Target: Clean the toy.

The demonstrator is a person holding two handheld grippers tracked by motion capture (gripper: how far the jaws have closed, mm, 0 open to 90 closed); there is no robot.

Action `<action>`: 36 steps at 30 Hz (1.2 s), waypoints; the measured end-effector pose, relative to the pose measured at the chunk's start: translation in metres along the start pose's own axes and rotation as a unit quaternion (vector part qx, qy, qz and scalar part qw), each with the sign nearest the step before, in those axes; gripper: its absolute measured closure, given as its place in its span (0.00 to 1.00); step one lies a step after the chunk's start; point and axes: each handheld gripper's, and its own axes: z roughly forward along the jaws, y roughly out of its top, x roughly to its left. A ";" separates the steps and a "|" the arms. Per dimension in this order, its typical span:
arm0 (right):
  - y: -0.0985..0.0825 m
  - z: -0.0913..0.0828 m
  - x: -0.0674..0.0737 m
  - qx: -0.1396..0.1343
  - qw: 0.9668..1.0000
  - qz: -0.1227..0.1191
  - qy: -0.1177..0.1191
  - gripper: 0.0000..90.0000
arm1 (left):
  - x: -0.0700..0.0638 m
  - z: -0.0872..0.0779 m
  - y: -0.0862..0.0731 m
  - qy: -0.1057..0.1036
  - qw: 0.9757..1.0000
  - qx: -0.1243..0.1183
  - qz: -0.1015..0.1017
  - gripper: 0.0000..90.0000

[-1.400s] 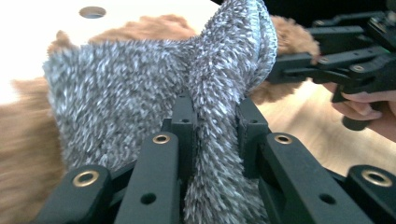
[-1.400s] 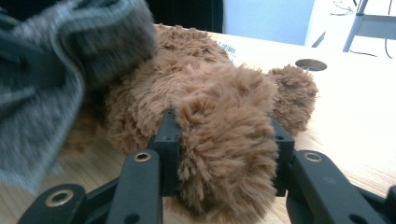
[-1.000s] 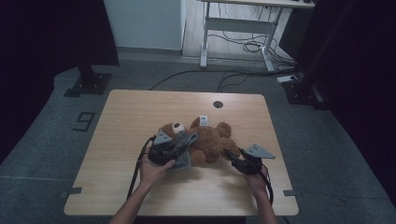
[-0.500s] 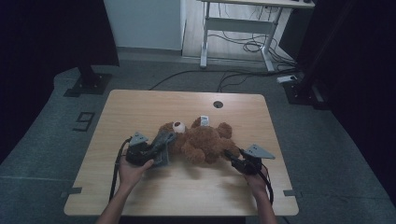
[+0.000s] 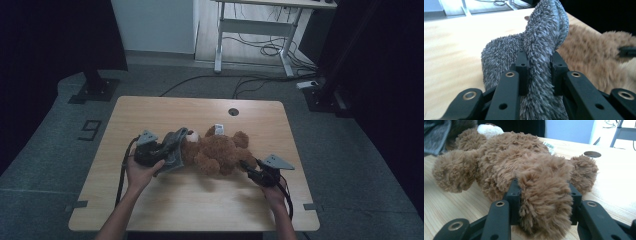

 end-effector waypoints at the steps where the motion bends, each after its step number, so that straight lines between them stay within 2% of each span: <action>1: 0.000 0.000 0.000 0.000 1.000 0.001 0.000 0.66 | -0.002 0.005 0.008 -0.002 1.000 0.000 0.005 0.81; 4: -0.001 0.001 -0.001 0.000 1.000 0.000 0.001 0.66 | -0.004 0.019 0.022 -0.001 1.000 0.004 0.016 0.81; 6: -0.002 0.000 -0.001 -0.002 1.000 -0.003 0.003 0.66 | -0.002 0.031 0.029 -0.001 1.000 0.014 0.016 0.81; 9: -0.003 0.000 -0.002 -0.003 1.000 -0.002 0.004 0.65 | 0.002 0.050 0.028 -0.005 0.999 0.043 0.007 0.81; 11: -0.003 0.000 -0.001 -0.002 1.000 -0.002 0.003 0.65 | 0.003 0.056 0.023 -0.007 0.999 0.048 0.002 0.81; 14: -0.002 0.000 -0.001 0.001 1.000 -0.002 0.004 0.64 | 0.005 0.056 0.016 -0.011 0.999 0.047 -0.005 0.81; 17: -0.002 0.000 0.000 0.003 1.000 -0.002 0.005 0.63 | 0.003 0.055 0.001 -0.009 0.999 0.044 -0.002 0.81; 23: 0.005 -0.006 0.005 0.010 1.000 0.003 0.003 0.49 | 0.005 0.043 -0.025 -0.038 0.998 0.019 -0.038 0.82; 27: 0.016 -0.015 0.007 -0.004 1.000 0.021 0.014 0.41 | 0.002 0.039 -0.033 -0.039 0.998 0.015 -0.037 0.82; 30: 0.029 -0.019 0.012 -0.011 1.000 0.024 0.005 0.37 | 0.000 0.036 -0.035 -0.036 0.999 0.015 -0.033 0.82; 33: 0.039 -0.016 0.013 -0.015 0.999 0.029 0.003 0.34 | -0.003 0.035 -0.038 -0.033 0.999 0.016 -0.029 0.82; 36: 0.053 -0.005 0.014 0.003 0.999 0.034 0.005 0.32 | -0.006 0.033 -0.040 -0.027 0.999 0.014 -0.023 0.82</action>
